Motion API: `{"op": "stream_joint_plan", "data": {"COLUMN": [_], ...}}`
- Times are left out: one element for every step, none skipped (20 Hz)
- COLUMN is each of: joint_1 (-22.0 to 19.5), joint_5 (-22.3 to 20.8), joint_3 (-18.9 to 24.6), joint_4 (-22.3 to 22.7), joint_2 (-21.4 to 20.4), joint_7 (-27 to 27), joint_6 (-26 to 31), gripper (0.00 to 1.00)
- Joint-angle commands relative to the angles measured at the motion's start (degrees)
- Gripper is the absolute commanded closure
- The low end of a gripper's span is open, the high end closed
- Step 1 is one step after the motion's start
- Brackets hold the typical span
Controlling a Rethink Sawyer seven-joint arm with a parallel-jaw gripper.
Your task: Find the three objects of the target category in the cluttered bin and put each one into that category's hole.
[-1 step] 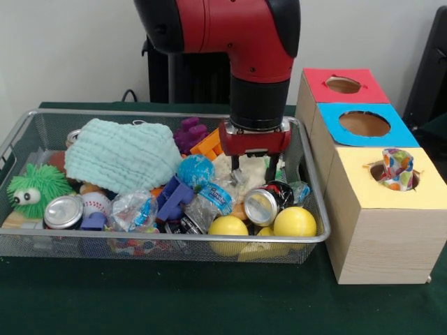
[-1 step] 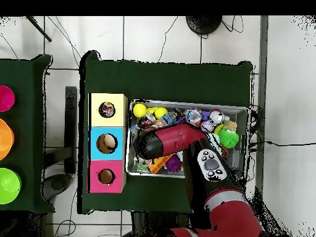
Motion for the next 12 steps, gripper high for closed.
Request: {"op": "stream_joint_plan", "data": {"joint_1": [0.31,0.45,0.46,0.46,0.24,0.0,-0.22,-0.22,-0.21,-0.2,-0.21,0.07], "joint_5": [-0.58,-0.69,-0.67,-0.64,-0.92,-1.43,-0.96,-0.8,-0.64,-0.48,-0.4,0.43], "joint_3": [-4.44,-5.05,-5.25,-5.46,-5.28,-5.0,-5.09,-5.05,-5.01,-4.98,-4.58,-4.58], "joint_4": [-0.66,-0.16,0.02,0.2,0.13,0.12,0.5,0.55,0.6,0.65,0.84,0.85], "joint_2": [4.63,4.77,4.49,4.22,4.11,4.04,4.04,3.99,3.94,3.89,3.56,3.35], "joint_7": [9.31,9.28,8.82,8.36,7.26,5.98,6.3,6.38,6.46,6.54,6.09,6.63], "joint_6": [-5.07,-5.75,-5.69,-5.62,-5.52,-5.57,-6.42,-6.34,-6.27,-6.19,-5.84,-5.1], "gripper": [0.0,0.0,0.0,0.0,0.0,0.0,1.0,1.0,1.0,1.0,1.0,1.0]}}
